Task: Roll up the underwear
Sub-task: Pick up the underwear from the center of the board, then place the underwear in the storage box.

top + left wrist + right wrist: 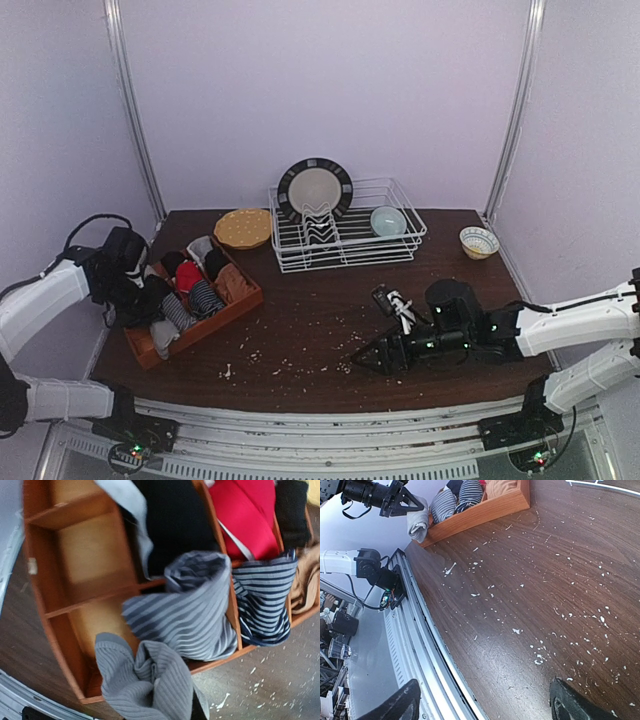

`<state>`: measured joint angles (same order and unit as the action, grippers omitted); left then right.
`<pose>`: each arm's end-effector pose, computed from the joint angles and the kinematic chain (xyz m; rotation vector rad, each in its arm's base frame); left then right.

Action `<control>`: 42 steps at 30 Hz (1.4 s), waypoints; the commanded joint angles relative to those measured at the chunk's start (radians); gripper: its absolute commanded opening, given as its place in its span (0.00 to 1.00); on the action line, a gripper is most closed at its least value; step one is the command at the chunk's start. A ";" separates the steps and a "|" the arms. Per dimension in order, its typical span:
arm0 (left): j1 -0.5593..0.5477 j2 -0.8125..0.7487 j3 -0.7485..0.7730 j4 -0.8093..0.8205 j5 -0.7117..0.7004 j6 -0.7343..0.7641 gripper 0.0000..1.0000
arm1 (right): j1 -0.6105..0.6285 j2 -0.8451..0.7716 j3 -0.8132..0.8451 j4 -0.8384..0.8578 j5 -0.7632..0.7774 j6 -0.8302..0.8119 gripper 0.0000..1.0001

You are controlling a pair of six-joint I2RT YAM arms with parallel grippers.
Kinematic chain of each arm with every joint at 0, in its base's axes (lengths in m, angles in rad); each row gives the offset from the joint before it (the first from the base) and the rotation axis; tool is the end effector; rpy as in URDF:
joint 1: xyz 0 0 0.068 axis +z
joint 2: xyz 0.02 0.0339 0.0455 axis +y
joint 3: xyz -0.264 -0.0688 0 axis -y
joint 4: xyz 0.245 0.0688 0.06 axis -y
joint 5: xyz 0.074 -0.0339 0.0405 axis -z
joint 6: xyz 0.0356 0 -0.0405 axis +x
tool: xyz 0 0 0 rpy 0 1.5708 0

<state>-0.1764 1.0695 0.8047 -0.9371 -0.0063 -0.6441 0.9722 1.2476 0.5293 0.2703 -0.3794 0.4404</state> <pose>0.1820 -0.0322 0.2366 -0.6490 2.7175 -0.1998 0.1337 0.2194 0.2014 -0.8394 2.0652 1.2266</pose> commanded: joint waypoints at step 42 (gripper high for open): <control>0.244 0.025 -0.252 0.165 -0.003 -0.191 0.00 | -0.001 -0.011 -0.040 0.073 -0.048 -0.003 0.84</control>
<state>0.0700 1.0508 0.6399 -0.8383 -0.0090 -0.8284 0.9722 1.2667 0.4980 0.3336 -0.4202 0.4286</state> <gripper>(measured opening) 0.110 0.842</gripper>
